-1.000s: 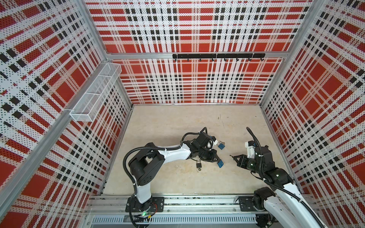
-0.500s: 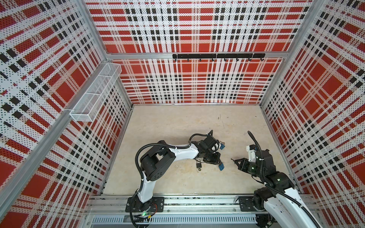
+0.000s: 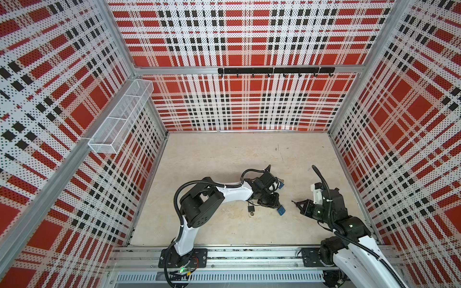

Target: Lock with the key

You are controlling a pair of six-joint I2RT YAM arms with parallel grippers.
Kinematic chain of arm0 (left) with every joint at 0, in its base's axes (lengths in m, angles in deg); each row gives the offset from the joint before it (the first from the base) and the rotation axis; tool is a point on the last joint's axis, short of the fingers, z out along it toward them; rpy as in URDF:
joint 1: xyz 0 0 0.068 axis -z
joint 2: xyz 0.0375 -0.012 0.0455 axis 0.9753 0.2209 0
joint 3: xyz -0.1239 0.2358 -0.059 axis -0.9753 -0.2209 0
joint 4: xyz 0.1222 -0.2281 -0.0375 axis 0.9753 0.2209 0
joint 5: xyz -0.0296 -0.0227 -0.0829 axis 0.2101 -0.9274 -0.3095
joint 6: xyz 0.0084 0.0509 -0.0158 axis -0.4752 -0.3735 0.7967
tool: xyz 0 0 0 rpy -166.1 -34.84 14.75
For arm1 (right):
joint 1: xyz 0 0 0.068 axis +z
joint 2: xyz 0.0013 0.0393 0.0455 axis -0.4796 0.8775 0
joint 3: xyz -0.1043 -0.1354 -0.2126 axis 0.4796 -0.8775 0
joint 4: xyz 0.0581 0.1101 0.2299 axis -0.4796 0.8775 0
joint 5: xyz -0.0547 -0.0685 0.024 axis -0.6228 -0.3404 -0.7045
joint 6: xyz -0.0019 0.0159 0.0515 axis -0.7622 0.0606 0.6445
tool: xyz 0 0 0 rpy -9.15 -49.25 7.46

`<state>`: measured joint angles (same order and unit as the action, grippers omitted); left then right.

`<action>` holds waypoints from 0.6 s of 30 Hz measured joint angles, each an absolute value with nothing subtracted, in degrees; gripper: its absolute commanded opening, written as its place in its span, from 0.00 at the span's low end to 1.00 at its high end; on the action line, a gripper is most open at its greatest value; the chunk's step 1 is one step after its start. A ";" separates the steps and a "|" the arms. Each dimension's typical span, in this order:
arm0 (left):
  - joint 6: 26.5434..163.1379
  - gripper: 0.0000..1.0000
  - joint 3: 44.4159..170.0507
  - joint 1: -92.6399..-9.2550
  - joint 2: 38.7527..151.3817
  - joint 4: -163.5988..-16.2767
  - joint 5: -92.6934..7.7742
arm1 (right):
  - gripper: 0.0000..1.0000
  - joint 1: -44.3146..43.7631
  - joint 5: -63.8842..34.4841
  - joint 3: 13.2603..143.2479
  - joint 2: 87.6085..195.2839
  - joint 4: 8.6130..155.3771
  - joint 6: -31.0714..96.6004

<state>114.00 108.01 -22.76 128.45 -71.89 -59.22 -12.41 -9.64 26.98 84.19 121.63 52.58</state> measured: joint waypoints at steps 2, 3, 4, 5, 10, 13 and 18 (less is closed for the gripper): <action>113.96 0.23 108.01 -22.76 128.80 -71.46 -58.85 | 0.00 -12.41 -9.62 26.98 84.39 121.56 52.58; 113.98 0.24 108.01 -22.74 128.86 -71.19 -58.58 | 0.00 -12.41 -9.62 26.98 84.52 121.50 52.58; 113.96 0.25 108.01 -22.76 128.91 -70.95 -58.43 | 0.00 -12.41 -9.62 26.98 84.69 121.43 52.58; 113.96 0.26 108.01 -22.74 128.93 -70.78 -58.19 | 0.00 -12.41 -9.59 26.98 84.89 121.28 52.58; 113.94 0.28 108.75 -22.67 128.93 -69.88 -57.14 | 0.00 -12.41 -9.57 26.98 85.28 120.97 52.58; 113.92 0.28 109.32 -22.52 128.93 -69.75 -56.51 | 0.00 -12.41 -9.53 26.96 85.50 120.65 52.60; 113.89 0.28 109.73 -22.43 128.93 -69.64 -56.22 | 0.00 -12.41 -9.29 26.02 85.52 119.58 52.89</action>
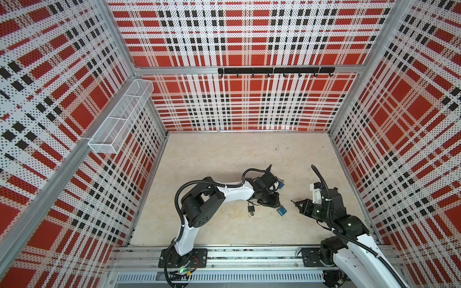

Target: Lock with the key

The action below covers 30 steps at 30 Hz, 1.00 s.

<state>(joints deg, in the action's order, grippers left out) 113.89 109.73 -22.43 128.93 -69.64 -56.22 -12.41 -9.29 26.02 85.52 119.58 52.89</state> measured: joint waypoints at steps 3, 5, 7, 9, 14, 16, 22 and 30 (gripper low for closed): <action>113.89 0.28 109.75 -22.43 128.93 -69.55 -56.05 | 0.00 -12.41 -9.16 25.45 85.61 119.20 53.19; 113.89 0.29 109.75 -22.43 128.93 -69.38 -55.61 | 0.00 -12.41 -9.07 25.12 85.70 118.77 53.26; 113.87 0.29 109.75 -22.45 128.93 -69.10 -55.02 | 0.00 -12.41 -8.79 24.92 86.20 118.13 53.30; 113.87 0.29 109.75 -22.45 128.91 -68.70 -54.56 | 0.00 -12.41 -8.61 24.75 86.92 117.39 53.43; 113.81 0.29 109.73 -22.82 128.23 -67.98 -53.34 | 0.00 -12.41 -8.02 24.16 88.85 115.25 53.48; 113.76 0.29 109.71 -23.20 127.42 -67.78 -52.92 | 0.00 -12.41 -7.80 24.14 89.81 114.42 53.46; 113.78 0.29 108.68 -24.42 122.96 -67.35 -51.09 | 0.00 -12.41 -6.97 22.78 92.08 110.61 53.87; 115.03 0.29 102.65 -27.85 113.30 -68.51 -48.07 | 0.00 -11.93 -7.08 19.11 95.56 105.57 55.45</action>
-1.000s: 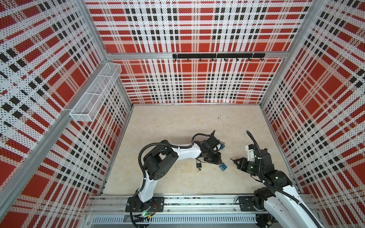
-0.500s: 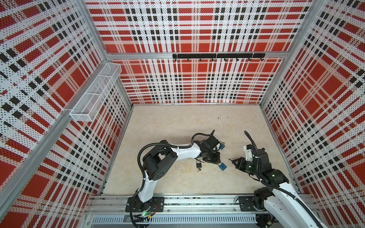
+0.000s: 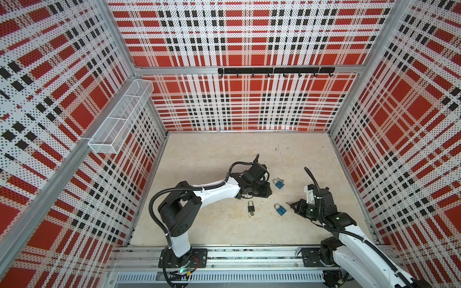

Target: Lock with the key

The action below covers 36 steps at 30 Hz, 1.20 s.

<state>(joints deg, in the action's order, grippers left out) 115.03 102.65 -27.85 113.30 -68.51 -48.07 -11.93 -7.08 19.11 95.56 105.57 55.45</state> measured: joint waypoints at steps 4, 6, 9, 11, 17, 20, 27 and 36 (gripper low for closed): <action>115.55 0.30 99.04 -29.69 108.10 -69.73 -46.83 | 0.00 -11.14 -7.80 18.26 97.06 103.42 55.64; 115.69 0.30 97.51 -30.45 105.81 -70.76 -46.34 | 0.00 -10.62 -8.28 17.84 98.11 101.96 55.80; 115.77 0.31 95.22 -31.04 103.05 -72.99 -45.99 | 0.00 -9.76 -8.85 17.17 100.08 99.77 56.49; 115.95 0.31 94.17 -31.15 101.91 -74.01 -45.95 | 0.00 -9.17 -9.40 16.79 101.26 98.64 56.74; 116.69 0.31 92.64 -31.28 101.04 -76.07 -45.62 | 0.00 -8.23 -10.32 16.57 105.48 94.88 57.11; 117.00 0.31 92.25 -31.41 100.98 -76.40 -45.60 | 0.00 -7.95 -10.51 16.57 107.66 93.19 57.11; 117.26 0.31 92.05 -31.50 100.98 -77.64 -45.54 | 0.05 -6.92 -11.26 16.57 110.68 90.66 57.46; 117.41 0.31 91.79 -31.83 100.98 -78.45 -45.58 | 0.25 -6.24 -12.48 16.57 111.36 90.00 58.16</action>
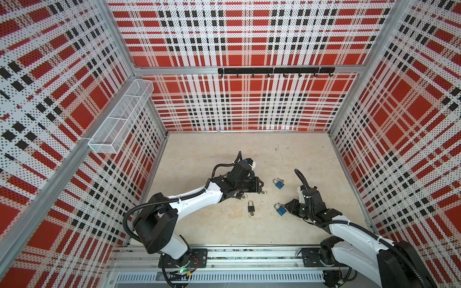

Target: Lock with the key

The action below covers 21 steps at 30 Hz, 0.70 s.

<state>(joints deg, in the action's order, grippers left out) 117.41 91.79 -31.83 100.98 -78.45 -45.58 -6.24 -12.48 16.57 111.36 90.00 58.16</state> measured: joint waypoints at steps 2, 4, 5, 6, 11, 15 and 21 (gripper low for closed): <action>117.43 0.31 91.50 -31.96 100.98 -78.71 -45.58 | 0.28 -6.20 -12.85 16.57 110.72 90.90 58.13; 117.46 0.31 91.22 -32.07 100.95 -78.89 -45.58 | 0.29 -6.16 -13.42 16.71 109.44 92.34 58.07; 117.46 0.31 91.07 -32.14 100.89 -78.89 -45.58 | 0.29 -6.16 -13.73 16.84 108.56 93.35 57.96; 117.48 0.31 90.80 -32.18 100.78 -78.98 -45.56 | 0.29 -6.11 -14.14 17.14 107.38 94.64 57.89; 117.59 0.31 88.99 -33.03 98.85 -79.02 -45.45 | 0.31 -5.79 -15.74 20.95 102.90 100.36 56.30; 117.68 0.31 86.41 -35.72 95.03 -79.28 -45.45 | 0.33 -5.28 -15.87 26.00 103.38 102.59 53.15; 117.98 0.31 82.39 -40.66 88.15 -78.30 -44.07 | 0.37 -1.65 -15.80 35.70 114.66 103.36 45.15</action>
<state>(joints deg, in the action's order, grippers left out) 117.98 82.39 -40.66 88.15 -78.30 -44.07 -1.65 -15.80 35.70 114.66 103.36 45.15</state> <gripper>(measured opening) 0.310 0.357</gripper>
